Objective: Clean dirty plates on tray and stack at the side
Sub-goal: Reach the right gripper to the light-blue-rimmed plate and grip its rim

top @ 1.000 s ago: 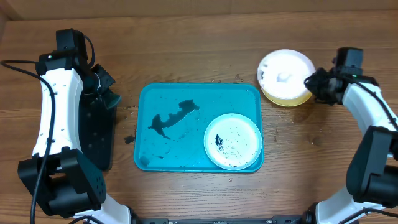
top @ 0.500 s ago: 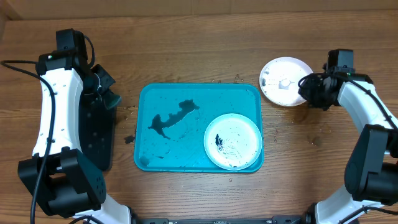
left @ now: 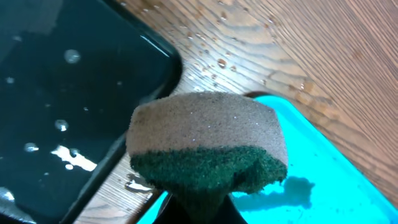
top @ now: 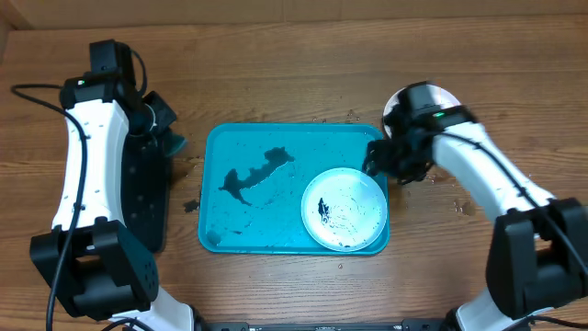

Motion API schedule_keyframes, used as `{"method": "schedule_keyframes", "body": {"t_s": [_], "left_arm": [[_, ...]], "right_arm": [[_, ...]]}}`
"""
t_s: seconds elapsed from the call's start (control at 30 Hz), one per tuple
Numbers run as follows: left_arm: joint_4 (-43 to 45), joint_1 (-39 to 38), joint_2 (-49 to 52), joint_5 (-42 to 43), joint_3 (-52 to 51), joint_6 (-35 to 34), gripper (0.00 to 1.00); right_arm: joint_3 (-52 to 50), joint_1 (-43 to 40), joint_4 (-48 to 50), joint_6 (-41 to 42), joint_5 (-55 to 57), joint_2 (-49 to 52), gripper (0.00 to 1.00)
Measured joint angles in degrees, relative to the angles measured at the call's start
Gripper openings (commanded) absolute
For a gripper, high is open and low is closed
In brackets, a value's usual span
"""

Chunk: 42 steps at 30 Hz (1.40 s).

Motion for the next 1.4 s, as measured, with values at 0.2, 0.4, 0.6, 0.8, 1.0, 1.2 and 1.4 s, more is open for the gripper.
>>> {"method": "schedule_keyframes", "body": {"t_s": [0.2,0.4,0.6,0.8,1.0,1.2,1.4], "left_arm": [[0.3,-1.3,0.0,0.4,0.0,0.2,0.04],[0.3,-1.3,0.0,0.4,0.0,0.2,0.04],[0.3,-1.3,0.0,0.4,0.0,0.2,0.04],[0.3,-1.3,0.0,0.4,0.0,0.2,0.04],[0.5,-1.3,0.0,0.4,0.0,0.2,0.04],[0.5,-1.3,0.0,0.6,0.0,0.2,0.04],[0.9,-1.4,0.0,5.9,0.0,3.0,0.04]], "right_arm": [[-0.5,6.1,0.5,-0.7,7.9,0.1,0.7],[-0.5,7.0,1.8,-6.4,12.1,2.3,0.55],[-1.1,6.9,1.8,-10.5,9.7,2.6,0.53],[-4.3,6.9,3.5,-11.6,7.6,2.6,0.52],[-7.4,6.9,4.8,-12.0,6.9,2.6,0.34],[-7.4,7.0,7.7,-9.6,4.8,2.6,0.2],[-7.4,9.3,15.4,-5.6,3.5,2.6,0.2]]}}
